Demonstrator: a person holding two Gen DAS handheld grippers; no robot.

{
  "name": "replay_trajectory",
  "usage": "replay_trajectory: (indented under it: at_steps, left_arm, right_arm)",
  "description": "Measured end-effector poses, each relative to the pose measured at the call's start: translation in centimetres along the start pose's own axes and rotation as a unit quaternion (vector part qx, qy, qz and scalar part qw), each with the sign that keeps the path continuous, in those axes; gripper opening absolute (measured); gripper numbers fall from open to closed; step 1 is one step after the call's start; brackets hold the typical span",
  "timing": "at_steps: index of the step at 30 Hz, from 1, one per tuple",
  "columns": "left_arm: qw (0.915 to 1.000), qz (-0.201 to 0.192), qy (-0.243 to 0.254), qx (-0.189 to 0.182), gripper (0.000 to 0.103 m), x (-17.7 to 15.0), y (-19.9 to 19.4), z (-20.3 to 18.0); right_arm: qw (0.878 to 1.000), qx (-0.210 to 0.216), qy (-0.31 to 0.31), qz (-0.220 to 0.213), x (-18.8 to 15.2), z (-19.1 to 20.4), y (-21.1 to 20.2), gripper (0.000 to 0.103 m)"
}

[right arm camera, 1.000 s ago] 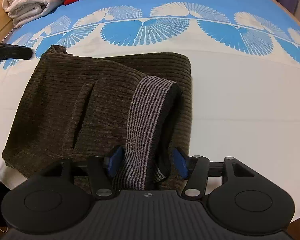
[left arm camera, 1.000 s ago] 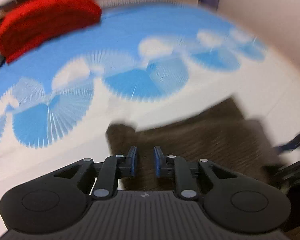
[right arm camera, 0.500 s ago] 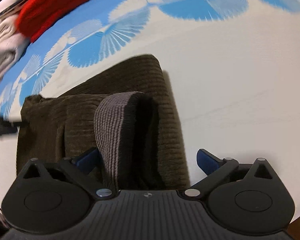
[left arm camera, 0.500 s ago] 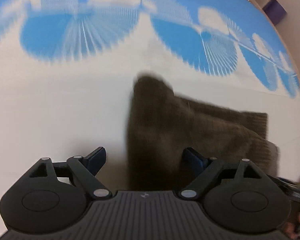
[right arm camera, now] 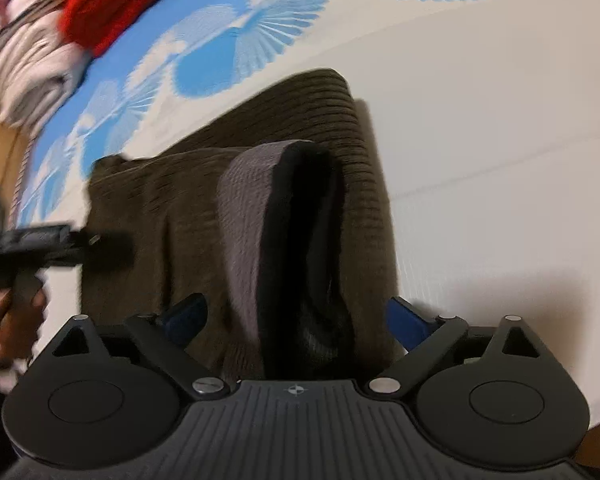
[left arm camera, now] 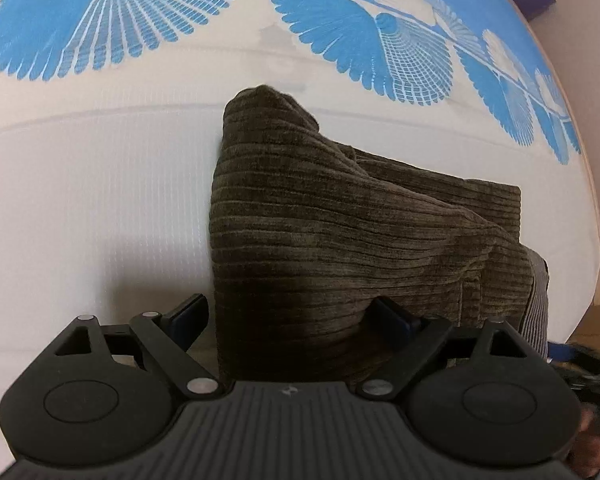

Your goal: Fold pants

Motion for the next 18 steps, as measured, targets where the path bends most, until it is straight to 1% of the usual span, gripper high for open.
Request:
replay_trajectory:
  at_steps: [3,5,6,8,10,11,13,15,16,18]
  left_arm:
    - [1.0000,-0.001,0.006,0.002,0.093,0.1,0.0,0.0]
    - [0.9999,-0.004,0.009,0.002,0.093,0.1,0.0,-0.1]
    - [0.9999,-0.004,0.010,0.002,0.093,0.2,0.1,-0.2]
    - [1.0000,-0.003,0.007,0.002,0.093,0.1,0.3,-0.2]
    - [1.0000,0.000,0.001,0.000,0.093,0.0,0.4,-0.2]
    - [1.0000,0.001,-0.001,-0.001,0.093,0.0,0.4,-0.3]
    - [1.0000,0.002,-0.001,-0.003,0.093,-0.1,0.5,-0.3]
    - [1.0000,0.003,0.000,-0.004,0.093,-0.2,0.6,-0.3]
    - [1.0000,0.004,-0.001,-0.005,0.093,-0.2,0.6,-0.3]
    - [1.0000,0.003,0.000,-0.005,0.093,-0.2,0.7,-0.2]
  right_arm:
    - [0.999,0.015,-0.018,-0.037,0.3,0.4,-3.1,0.096]
    - [0.998,0.008,-0.014,-0.062,0.8,-0.2,-3.8,0.097]
    - [0.998,0.001,-0.014,-0.067,1.0,-0.5,-3.5,0.098]
    - [0.998,-0.019,-0.013,-0.059,1.6,-1.1,-1.8,0.099]
    - [0.999,-0.028,-0.001,-0.037,2.3,-1.9,0.7,0.099]
    - [0.999,-0.026,0.009,-0.029,2.2,-2.2,1.6,0.099]
    - [0.999,0.000,0.031,-0.013,2.7,-2.7,3.6,0.100]
    - [0.999,0.014,0.046,0.004,3.0,-3.0,5.5,0.102]
    - [0.999,0.020,0.047,0.006,3.1,-3.1,6.0,0.103]
    - [1.000,0.020,0.022,0.005,3.6,-2.3,6.5,0.103]
Point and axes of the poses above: each gripper's, at about its wrist camera, not at the fingertips, and y roughly the way its jaws point, z to its left, x to its top, the point moved 7 cm from there along y, roughly the way its jaws point, and after that the axes turned 7 degrees about x, right-handed, at the moved point
